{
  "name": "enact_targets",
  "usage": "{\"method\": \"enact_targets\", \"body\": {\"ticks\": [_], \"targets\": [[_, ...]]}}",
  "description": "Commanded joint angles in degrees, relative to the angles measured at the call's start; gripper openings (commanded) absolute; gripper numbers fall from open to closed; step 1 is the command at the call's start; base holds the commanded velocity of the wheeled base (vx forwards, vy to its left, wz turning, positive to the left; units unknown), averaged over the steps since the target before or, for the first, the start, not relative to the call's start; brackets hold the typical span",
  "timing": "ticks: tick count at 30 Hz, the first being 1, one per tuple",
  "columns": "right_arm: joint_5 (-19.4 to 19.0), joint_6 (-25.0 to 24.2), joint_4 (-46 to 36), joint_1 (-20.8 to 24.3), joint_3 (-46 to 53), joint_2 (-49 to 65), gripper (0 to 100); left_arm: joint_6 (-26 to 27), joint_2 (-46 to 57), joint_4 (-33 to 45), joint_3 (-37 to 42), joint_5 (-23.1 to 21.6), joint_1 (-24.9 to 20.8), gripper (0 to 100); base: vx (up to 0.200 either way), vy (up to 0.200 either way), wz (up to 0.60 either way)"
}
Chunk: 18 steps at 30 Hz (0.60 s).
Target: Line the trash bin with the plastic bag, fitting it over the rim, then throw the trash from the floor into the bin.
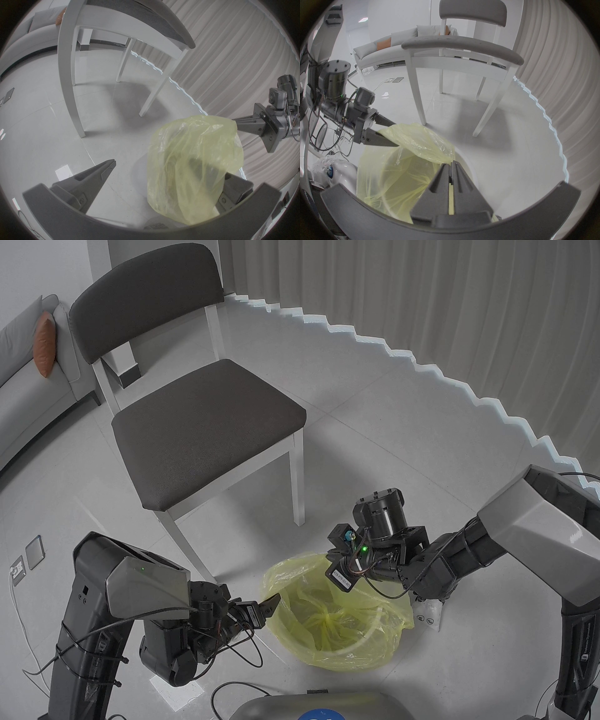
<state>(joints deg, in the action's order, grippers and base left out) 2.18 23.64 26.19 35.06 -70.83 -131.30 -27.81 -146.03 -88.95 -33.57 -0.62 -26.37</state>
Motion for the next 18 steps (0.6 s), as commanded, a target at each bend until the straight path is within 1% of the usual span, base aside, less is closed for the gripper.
{"method": "enact_targets", "body": {"ticks": [1, 8, 9, 11, 18], "targets": [[-0.07, 0.62, 0.01, -0.96, -1.95, -0.27, 0, -0.05, -0.22, -0.87, -0.62, 0.01, 0.09, 100, 0.0, 0.0, 0.0], [-0.07, 1.67, -0.61, -2.19, -4.76, -1.41, 0, -0.14, -0.04, -0.87, -0.79, 0.01, 0.97, 100, 0.0, 0.0, 0.0], [-0.07, 1.67, -2.72, -2.36, -5.9, -1.59, 0, -0.14, 0.04, -0.87, -0.97, 0.01, 1.06, 100, 0.0, 0.0, 0.0], [-0.07, 1.59, -4.48, -2.54, -7.75, -2.29, 0, -0.14, 0.13, -0.87, -1.14, 0.01, 1.06, 100, 0.0, 0.0, 0.0], [-0.07, 1.67, -4.83, -2.72, -12.05, -4.84, 0, -0.23, 0.4, -0.87, -1.32, 0.01, 1.41, 100, 0.0, 0.0, 0.0]]}}
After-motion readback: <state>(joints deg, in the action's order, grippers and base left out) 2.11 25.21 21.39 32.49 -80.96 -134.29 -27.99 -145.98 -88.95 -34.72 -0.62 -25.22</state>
